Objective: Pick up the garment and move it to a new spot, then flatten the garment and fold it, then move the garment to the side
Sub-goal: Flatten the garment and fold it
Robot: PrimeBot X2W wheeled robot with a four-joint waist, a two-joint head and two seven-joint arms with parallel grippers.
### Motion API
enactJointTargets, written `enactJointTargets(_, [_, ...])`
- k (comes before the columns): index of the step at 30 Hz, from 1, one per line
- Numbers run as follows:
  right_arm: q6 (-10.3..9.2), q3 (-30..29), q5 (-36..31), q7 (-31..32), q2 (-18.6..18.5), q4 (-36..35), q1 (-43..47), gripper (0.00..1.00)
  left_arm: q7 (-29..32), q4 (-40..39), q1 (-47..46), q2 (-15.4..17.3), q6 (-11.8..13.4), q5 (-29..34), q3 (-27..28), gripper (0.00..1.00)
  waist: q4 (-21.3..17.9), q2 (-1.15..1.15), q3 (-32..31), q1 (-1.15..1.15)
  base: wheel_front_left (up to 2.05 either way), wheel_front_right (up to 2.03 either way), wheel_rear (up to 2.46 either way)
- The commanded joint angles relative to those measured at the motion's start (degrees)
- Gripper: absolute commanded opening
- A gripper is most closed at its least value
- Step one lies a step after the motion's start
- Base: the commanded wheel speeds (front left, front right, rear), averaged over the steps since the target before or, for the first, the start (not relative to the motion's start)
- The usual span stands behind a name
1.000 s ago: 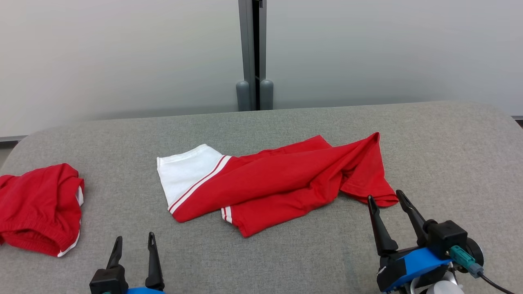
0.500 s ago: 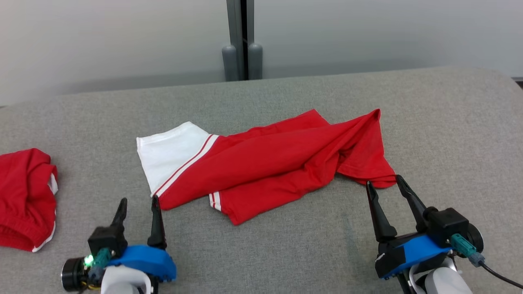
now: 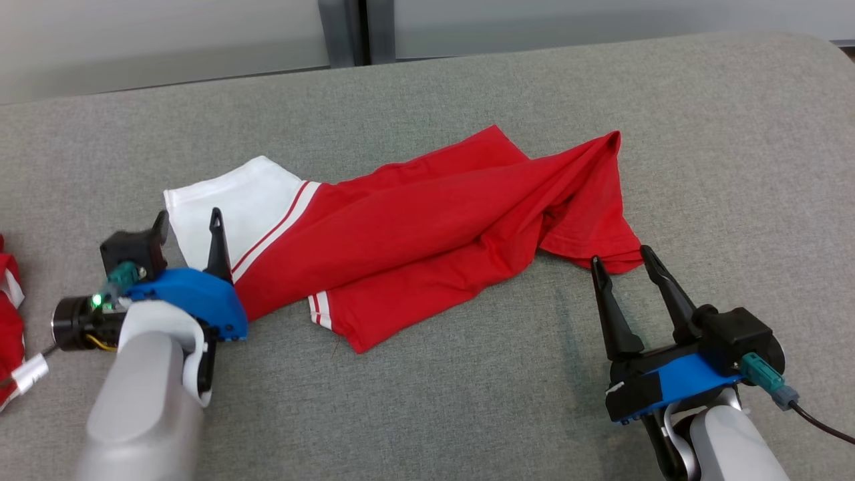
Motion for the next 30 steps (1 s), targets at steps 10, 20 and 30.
enactJointTargets(10, [0.0, 2.5, 3.1, -0.2, -0.1, -1.2, -3.0, 1.0, 16.0, 5.9, -12.0, 6.2, -2.5, -0.8, -1.0, 1.0, -1.4, -0.02, 3.7, -0.01, 0.0, 0.0, 0.0])
enactJointTargets(20, [0.0, 2.6, 4.8, -0.2, -0.1, -2.1, -4.5, 1.0, 25.5, 9.7, -14.7, 9.4, -2.6, -2.4, -0.8, 1.0, -3.8, -0.02, 7.0, -0.01, 0.0, 0.0, 0.0])
enactJointTargets(30, [0.0, 0.6, 4.1, -0.2, -0.1, -1.8, -4.5, 1.0, 23.4, 10.0, -11.5, 7.8, -3.7, -3.5, -3.0, 0.0, -2.4, -0.02, 6.5, -0.01, 0.0, 0.0, 0.0])
